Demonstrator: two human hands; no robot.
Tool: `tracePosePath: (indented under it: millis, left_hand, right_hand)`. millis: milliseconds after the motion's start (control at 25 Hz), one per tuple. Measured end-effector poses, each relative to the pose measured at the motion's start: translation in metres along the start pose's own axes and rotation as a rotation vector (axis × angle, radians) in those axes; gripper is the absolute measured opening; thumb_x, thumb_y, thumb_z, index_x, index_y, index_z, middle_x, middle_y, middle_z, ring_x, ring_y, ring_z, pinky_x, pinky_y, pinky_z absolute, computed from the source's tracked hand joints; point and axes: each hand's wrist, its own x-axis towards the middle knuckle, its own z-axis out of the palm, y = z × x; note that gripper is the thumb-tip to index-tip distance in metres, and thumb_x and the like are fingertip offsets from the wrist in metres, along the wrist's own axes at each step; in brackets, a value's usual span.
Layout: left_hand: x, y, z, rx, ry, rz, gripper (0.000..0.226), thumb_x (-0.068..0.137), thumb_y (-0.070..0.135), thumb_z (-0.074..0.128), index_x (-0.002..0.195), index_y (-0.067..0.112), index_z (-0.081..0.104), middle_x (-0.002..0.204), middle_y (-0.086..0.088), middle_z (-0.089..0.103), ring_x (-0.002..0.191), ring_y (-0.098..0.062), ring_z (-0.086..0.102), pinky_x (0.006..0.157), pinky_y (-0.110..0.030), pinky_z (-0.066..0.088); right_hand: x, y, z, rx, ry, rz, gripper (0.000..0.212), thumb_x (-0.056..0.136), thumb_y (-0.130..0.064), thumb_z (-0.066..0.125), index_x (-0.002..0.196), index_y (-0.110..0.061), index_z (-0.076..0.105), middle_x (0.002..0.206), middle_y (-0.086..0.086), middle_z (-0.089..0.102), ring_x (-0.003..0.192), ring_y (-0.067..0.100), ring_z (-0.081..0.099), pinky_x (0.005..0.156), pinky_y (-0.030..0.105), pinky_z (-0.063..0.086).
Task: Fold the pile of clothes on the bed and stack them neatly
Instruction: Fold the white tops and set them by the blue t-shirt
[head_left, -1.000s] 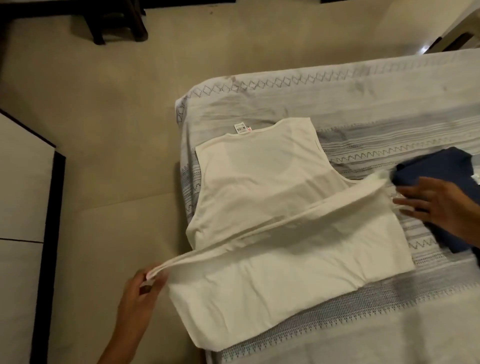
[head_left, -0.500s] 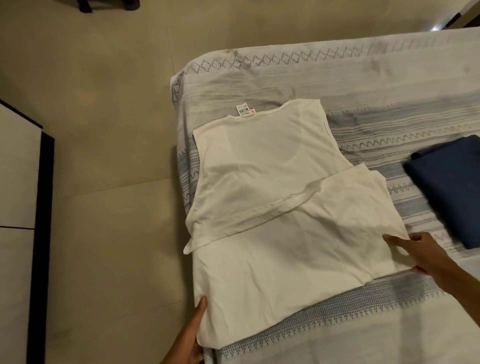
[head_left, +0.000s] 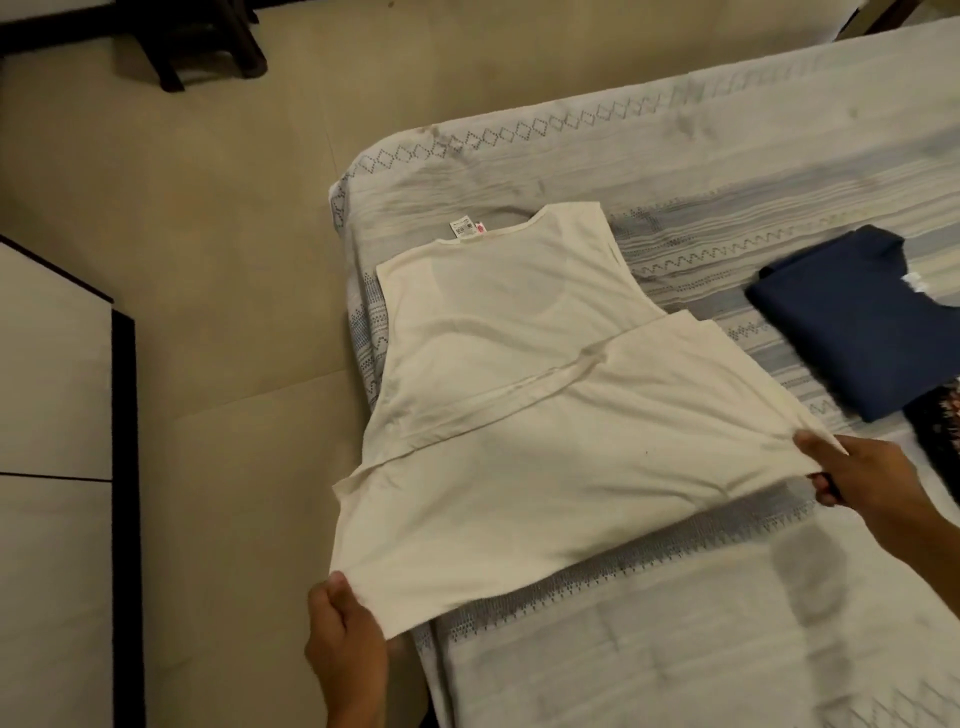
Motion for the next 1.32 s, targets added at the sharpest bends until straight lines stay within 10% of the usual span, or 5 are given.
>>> tracePosePath:
  millis: [320,560,800,960,1320]
  left_hand:
    - [-0.06,0.174,-0.182,0.072,-0.613,0.085,0.039,0.087,0.013,0.079,0.1,-0.02,0.063,0.051,-0.007,0.04,0.032,-0.011,0.027,0.039,-0.012,0.023]
    - [-0.134,0.317,-0.146,-0.139,-0.893,0.071,0.018,0.103,0.003,0.052,0.086,0.003,0.059,0.046,0.005,0.037,0.031,-0.001,0.032,0.03,-0.01,0.023]
    - [-0.196,0.436,-0.067,-0.228,-0.842,0.169,0.009,0.1,0.01,0.067,0.094,0.008,0.061,0.078,-0.005,0.063,0.037,-0.004,0.055,0.043,-0.013,0.052]
    - [-0.24,0.486,-0.078,-0.465,-0.888,0.276,0.007,0.104,0.004,0.057,0.106,0.005,0.064,0.121,-0.007,0.063,0.078,-0.006,0.066,0.09,-0.012,0.053]
    - [-0.169,0.474,-0.104,-0.345,-0.884,0.409,0.031,0.098,-0.004,0.06,0.085,0.014,0.082,0.117,-0.01,0.066,0.093,-0.015,0.069,0.066,-0.016,0.059]
  right_hand:
    - [-0.145,-0.02,-0.214,0.032,-0.066,0.199,0.036,0.091,-0.023,0.078,0.098,0.009,0.065,0.046,0.007,0.047,0.033,0.012,0.041,0.032,0.019,0.037]
    - [-0.196,-0.062,-0.321,0.388,0.023,0.227,0.016,0.1,-0.015,0.064,0.086,-0.006,0.063,0.039,-0.003,0.045,0.027,0.001,0.041,0.03,0.011,0.039]
    - [-0.175,-0.101,-0.363,0.656,0.152,0.196,0.024,0.104,-0.017,0.062,0.082,-0.01,0.056,0.039,-0.002,0.054,0.029,0.001,0.049,0.034,0.011,0.043]
    - [-0.166,-0.132,-0.391,0.807,0.237,0.072,0.012,0.101,-0.018,0.067,0.094,-0.011,0.062,0.054,0.001,0.061,0.034,0.002,0.052,0.037,0.012,0.044]
    - [-0.218,-0.082,-0.385,0.806,0.075,0.016,0.036,0.076,-0.014,0.088,0.104,0.0,0.07,0.072,0.007,0.072,0.055,0.008,0.067,0.049,0.015,0.056]
